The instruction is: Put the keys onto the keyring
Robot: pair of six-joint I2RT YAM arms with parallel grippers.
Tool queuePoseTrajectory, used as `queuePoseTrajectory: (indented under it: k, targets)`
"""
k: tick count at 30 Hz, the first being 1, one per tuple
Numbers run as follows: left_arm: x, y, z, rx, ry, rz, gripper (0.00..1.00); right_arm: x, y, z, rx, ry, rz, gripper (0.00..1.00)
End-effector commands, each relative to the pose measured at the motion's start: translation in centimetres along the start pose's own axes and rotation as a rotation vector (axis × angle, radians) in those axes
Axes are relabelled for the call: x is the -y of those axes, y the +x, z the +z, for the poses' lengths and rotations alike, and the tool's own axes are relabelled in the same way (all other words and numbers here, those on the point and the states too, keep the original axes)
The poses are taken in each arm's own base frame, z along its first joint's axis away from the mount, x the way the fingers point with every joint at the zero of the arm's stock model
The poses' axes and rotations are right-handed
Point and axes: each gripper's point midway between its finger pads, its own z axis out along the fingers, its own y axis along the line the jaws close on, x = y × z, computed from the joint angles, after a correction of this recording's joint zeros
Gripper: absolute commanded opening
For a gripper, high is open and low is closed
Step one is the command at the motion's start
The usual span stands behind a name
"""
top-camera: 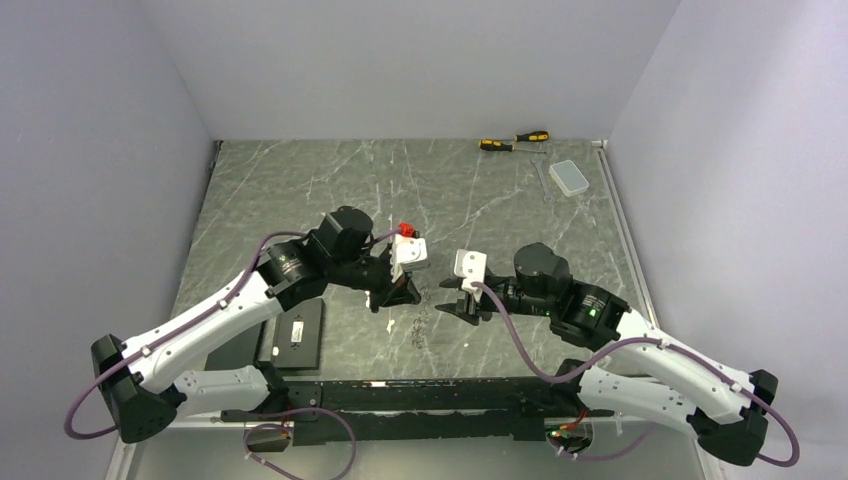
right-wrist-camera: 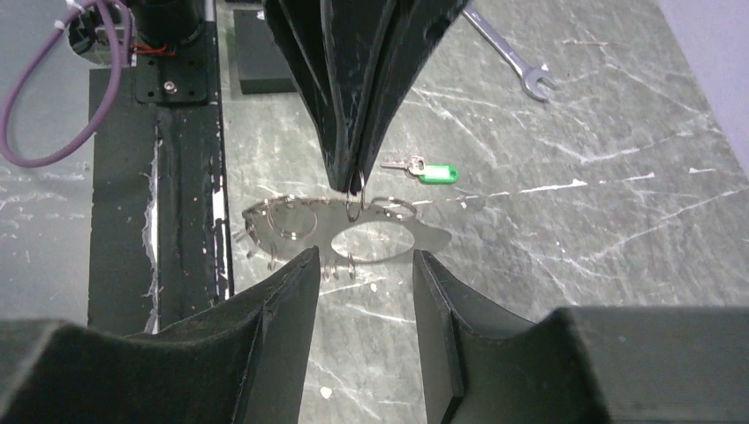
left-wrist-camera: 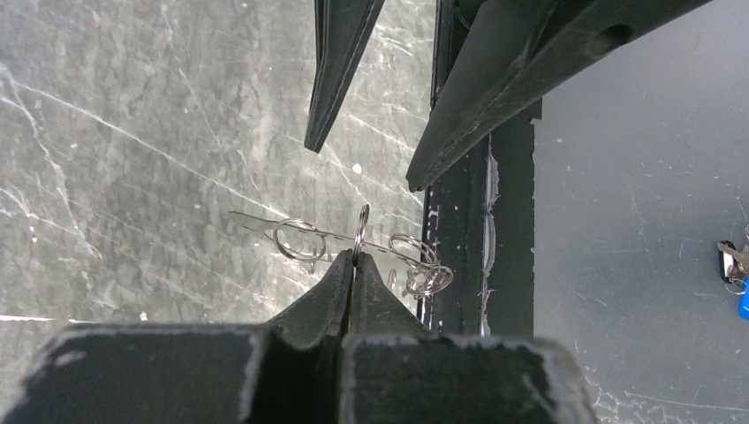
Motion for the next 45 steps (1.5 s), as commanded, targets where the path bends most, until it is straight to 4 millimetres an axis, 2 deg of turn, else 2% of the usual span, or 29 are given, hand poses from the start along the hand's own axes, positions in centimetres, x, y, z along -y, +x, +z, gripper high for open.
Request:
queuePoseTrajectory:
  k: [1, 11, 15, 18, 22, 23, 26, 31, 32, 35, 37, 39, 40, 45]
  targets:
    - [0.4, -1.8, -0.2, 0.043, 0.026, 0.040, 0.00, 0.1, -2.7, 0.4, 0.108, -0.012, -0.041, 0.45]
    - [0.3, -1.9, 0.4, 0.059, 0.035, 0.036, 0.00, -0.1, -2.9, 1.8, 0.127, -0.048, -0.033, 0.40]
    - [0.3, -1.9, 0.5, 0.061, 0.041, 0.035, 0.00, -0.1, -3.1, 2.1, 0.137, -0.054, -0.031, 0.35]
    - [0.3, -1.8, 0.5, 0.059, 0.044, 0.034, 0.00, -0.1, -3.1, 2.2, 0.138, -0.058, -0.025, 0.26]
    - [0.3, -1.6, 0.6, 0.055, 0.044, 0.031, 0.00, -0.3, -2.9, 2.4, 0.137, -0.067, -0.012, 0.02]
    - [0.3, -1.6, 0.6, 0.056, 0.044, 0.030, 0.00, -0.4, -2.8, 2.5, 0.136, -0.070, -0.010, 0.00]
    - [0.2, -1.7, 0.5, 0.061, 0.035, 0.029, 0.00, -0.6, -2.4, 2.5, 0.133, -0.074, -0.002, 0.00]
    - [-0.1, -2.0, 0.1, 0.084, -0.008, 0.027, 0.01, -0.6, -2.8, 2.1, 0.184, -0.052, 0.012, 0.00]
    - [-0.1, -2.1, -0.1, 0.094, -0.016, 0.029, 0.07, -0.6, -3.1, 2.0, 0.204, -0.047, 0.020, 0.00]
    - [-0.2, -2.3, -0.6, 0.131, -0.044, 0.043, 0.37, -0.7, -3.8, 1.6, 0.266, -0.037, 0.045, 0.00]
    - [-0.3, -2.6, -1.1, 0.162, -0.070, 0.056, 0.50, -0.6, -4.6, 1.2, 0.328, -0.019, 0.051, 0.00]
    - [-0.4, -3.2, -1.7, 0.198, -0.098, 0.060, 0.96, -0.2, -5.2, 0.7, 0.379, 0.013, 0.063, 0.00]
    - [-0.6, -3.4, -2.0, 0.214, -0.119, 0.060, 0.99, -0.1, -5.4, 0.5, 0.403, 0.028, 0.065, 0.00]
    - [-1.3, -4.8, -3.1, 0.304, -0.204, 0.018, 1.00, 0.6, -6.9, -1.1, 0.529, 0.097, 0.076, 0.00]
